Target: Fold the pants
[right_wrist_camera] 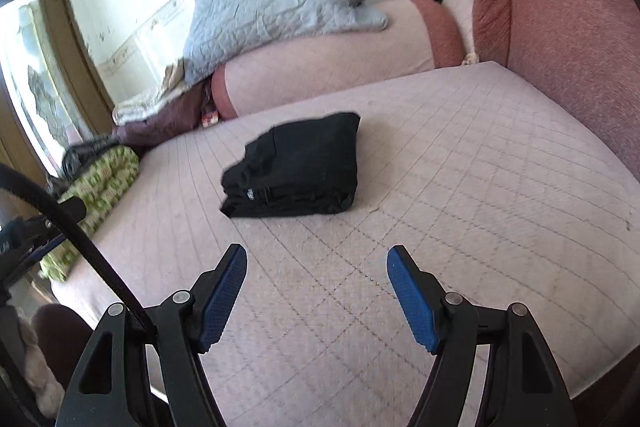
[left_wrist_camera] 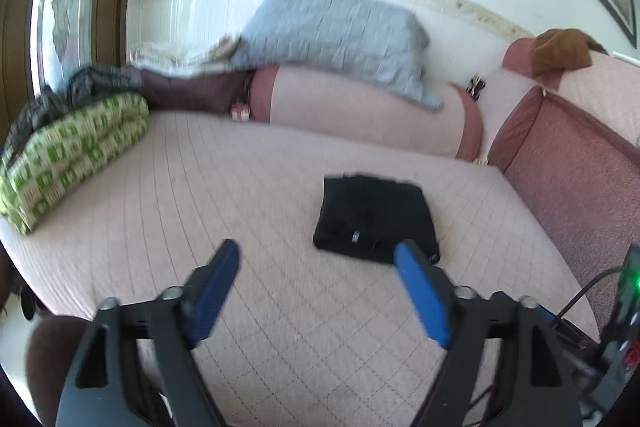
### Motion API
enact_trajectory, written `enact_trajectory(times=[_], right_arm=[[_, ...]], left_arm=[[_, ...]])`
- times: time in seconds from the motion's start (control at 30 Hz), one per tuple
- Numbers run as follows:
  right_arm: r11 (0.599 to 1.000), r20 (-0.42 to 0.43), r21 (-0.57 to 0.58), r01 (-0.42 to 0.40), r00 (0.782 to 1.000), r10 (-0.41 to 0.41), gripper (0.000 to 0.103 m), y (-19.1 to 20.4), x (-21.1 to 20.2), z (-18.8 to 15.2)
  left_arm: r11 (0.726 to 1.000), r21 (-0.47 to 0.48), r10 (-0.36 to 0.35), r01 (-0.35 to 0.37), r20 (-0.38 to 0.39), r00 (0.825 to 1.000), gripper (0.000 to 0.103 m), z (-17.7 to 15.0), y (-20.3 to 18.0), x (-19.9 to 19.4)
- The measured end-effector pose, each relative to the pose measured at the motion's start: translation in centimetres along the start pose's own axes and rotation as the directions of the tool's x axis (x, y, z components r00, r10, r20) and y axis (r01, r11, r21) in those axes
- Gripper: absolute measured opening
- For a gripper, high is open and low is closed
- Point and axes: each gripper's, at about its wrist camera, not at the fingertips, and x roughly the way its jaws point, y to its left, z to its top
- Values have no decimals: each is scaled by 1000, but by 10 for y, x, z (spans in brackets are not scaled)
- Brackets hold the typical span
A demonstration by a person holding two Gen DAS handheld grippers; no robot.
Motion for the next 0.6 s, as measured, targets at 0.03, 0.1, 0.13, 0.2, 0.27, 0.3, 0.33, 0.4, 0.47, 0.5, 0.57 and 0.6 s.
enact_trajectory(times=[0.03, 0.1, 0.13, 0.2, 0.27, 0.3, 0.33, 0.4, 0.47, 0.5, 0.57, 0.6], right_arm=[[999, -2, 28, -17, 1000, 17, 78, 0, -7, 5], [996, 13, 72, -56, 998, 55, 81, 2, -19, 15], [994, 33, 77, -71, 997, 69, 83, 3, -22, 21], [997, 77, 48, -59, 995, 55, 86, 6, -21, 29], [1000, 100, 1, 16, 995, -16, 86, 6, -10, 30], [999, 92, -7, 41, 995, -40, 86, 3, -1, 30], [999, 68, 8, 53, 996, -53, 86, -3, 9, 30], [997, 13, 73, 35, 999, -36, 86, -16, 31, 30], [995, -29, 88, 48, 999, -45, 86, -25, 50, 29], [995, -48, 83, 63, 997, -59, 86, -26, 59, 27], [994, -74, 86, 61, 996, -54, 86, -29, 70, 25], [995, -78, 77, 62, 995, -56, 86, -29, 75, 24]], left_arm=[[1000, 9, 8, -8, 37, 999, 91, 3, -3, -5], [1000, 21, 10, -12, 82, 997, 99, 7, -9, -3], [999, 28, 13, -16, 82, 997, 99, 9, -12, 2], [999, 40, -1, -1, 30, 1000, 99, 14, -14, 19], [998, 58, -7, 7, 3, 1000, 99, 15, -14, 33], [997, 75, 10, -10, -8, 1000, 99, 15, -12, 44], [996, 82, 21, -19, -17, 1000, 99, 15, -10, 50], [998, 61, 37, -34, -52, 998, 99, 14, 0, 67], [998, 37, 48, -45, -85, 995, 99, 12, 7, 81], [998, 30, 62, -59, -112, 992, 99, 11, 11, 91], [996, 34, 84, -80, -163, 983, 99, 5, 14, 108], [996, 41, 87, -81, -188, 978, 99, 2, 14, 117]])
